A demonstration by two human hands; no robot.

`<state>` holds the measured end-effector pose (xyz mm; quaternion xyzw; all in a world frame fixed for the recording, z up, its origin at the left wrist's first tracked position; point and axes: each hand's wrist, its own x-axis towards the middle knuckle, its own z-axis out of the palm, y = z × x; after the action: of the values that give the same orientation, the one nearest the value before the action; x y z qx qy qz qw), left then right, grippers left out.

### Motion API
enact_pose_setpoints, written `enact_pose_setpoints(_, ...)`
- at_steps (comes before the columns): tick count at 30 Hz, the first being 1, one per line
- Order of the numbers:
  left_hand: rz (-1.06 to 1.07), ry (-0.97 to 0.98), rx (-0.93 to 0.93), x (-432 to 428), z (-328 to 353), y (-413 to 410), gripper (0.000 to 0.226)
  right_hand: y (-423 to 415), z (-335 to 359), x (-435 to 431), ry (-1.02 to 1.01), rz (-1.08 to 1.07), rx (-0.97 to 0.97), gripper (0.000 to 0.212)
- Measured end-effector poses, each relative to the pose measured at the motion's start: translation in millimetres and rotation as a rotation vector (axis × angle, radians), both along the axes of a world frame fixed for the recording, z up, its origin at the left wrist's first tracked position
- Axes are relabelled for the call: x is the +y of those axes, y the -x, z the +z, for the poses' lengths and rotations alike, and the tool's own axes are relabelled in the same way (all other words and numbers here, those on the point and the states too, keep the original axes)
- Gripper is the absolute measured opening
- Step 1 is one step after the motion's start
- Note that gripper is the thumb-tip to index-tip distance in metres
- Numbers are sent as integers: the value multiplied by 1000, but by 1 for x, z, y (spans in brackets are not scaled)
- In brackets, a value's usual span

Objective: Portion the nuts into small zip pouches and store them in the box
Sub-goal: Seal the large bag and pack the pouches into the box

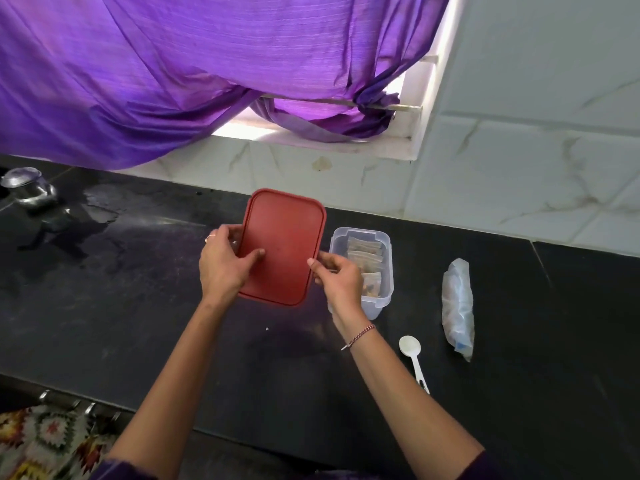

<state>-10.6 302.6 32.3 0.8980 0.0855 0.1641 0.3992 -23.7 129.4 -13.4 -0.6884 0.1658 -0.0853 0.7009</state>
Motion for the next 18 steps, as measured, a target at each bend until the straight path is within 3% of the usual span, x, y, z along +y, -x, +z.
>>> enact_pose_setpoints(4,-64,98,-124,-32,8,-6,37,-5,24,-38,119,-94,-80,22)
enact_pose_setpoints(11,-170,219,-174,-81,11,-9,30,-9,48,-91,89,-189,-112,26)
enact_pose_setpoints(15,-187,308,-86,-96,5,-20,24,-12,46,-112,10,-216,-131,20)
enact_pose_setpoints(18,-193,588,15,-104,2,-28,28,-15,40,-124,-1,-191,-116,20)
